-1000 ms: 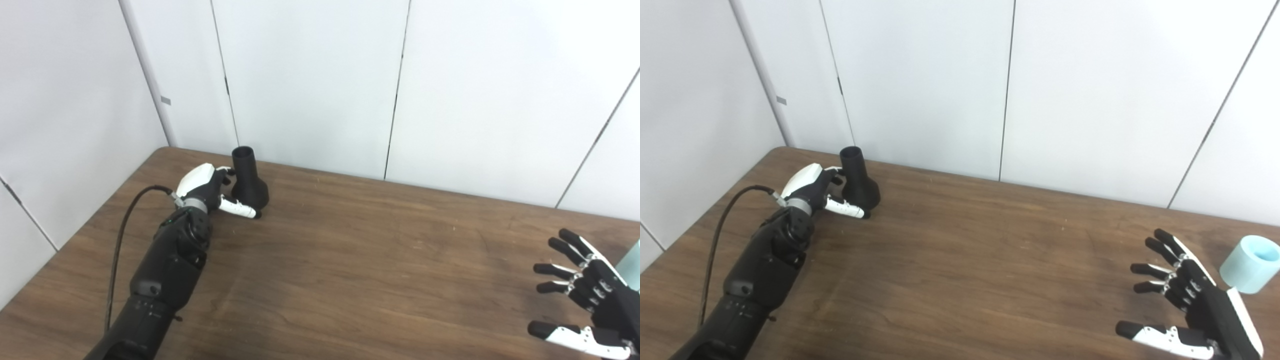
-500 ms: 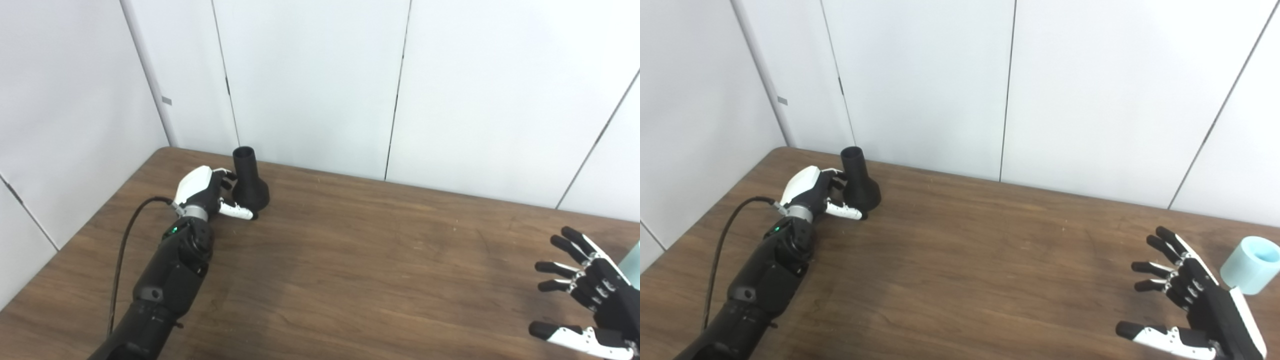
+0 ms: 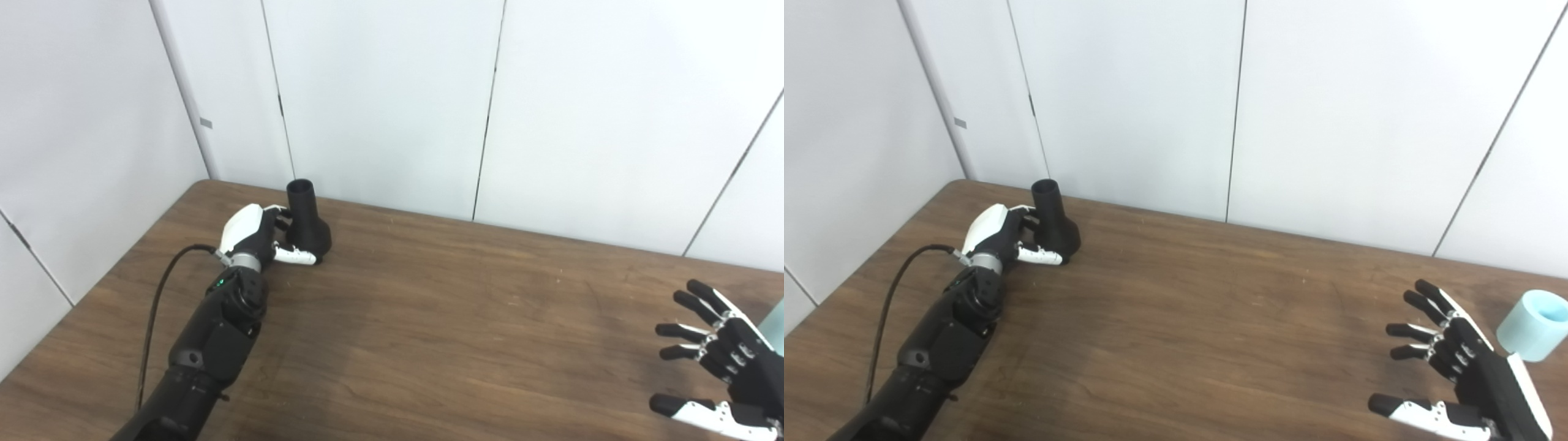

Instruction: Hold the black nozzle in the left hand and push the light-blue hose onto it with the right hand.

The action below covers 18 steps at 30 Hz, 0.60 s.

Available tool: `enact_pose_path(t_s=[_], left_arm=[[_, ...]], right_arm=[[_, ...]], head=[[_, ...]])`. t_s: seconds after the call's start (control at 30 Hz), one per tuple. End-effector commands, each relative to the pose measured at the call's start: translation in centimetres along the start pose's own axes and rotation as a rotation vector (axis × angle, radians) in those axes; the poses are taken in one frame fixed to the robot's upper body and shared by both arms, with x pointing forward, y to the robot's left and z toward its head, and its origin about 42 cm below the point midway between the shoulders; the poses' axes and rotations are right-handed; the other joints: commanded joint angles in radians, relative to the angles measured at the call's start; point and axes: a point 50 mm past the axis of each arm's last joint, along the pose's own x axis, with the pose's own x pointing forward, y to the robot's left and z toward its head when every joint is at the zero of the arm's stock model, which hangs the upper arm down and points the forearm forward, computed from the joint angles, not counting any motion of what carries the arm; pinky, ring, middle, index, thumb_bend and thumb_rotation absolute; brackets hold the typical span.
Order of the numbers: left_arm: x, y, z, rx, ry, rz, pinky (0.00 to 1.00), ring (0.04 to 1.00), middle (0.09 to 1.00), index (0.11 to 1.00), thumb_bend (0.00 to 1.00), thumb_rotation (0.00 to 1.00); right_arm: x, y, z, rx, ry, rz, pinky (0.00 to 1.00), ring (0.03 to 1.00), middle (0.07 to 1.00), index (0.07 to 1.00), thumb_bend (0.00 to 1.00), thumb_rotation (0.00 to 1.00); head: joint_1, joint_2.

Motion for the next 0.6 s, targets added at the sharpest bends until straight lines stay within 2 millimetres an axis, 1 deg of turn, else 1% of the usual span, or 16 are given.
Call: enact_pose_path(t_s=[0.0, 0.37, 0.57], left_arm=[[0.67, 0.49, 1.42, -0.019, -0.042, -0.004, 1.00, 0.828, 0.740, 0.721, 0.89, 0.22], [1.36, 0.10, 1.87, 0.022, -0.053, -0.008, 1.00, 0.841, 0.777, 0.735, 0.89, 0.21], [1.23, -0.13, 2.08, 0.032, -0.055, -0.013, 1.00, 0.847, 0.781, 0.738, 0.89, 0.21]], right_arm=[[0.29, -0.35, 1.66, -0.007, -0.074, -0.014, 0.58, 0.699, 0.873, 0.894, 0.80, 0.13], [0.25, -0.41, 1.75, -0.011, -0.076, -0.017, 0.58, 0.698, 0.871, 0.892, 0.80, 0.14], [0.23, -0.28, 1.76, -0.013, -0.076, -0.018, 0.58, 0.695, 0.869, 0.889, 0.81, 0.14]], head=[[0.000, 0.002], [-0.004, 0.010], [-0.015, 0.011]])
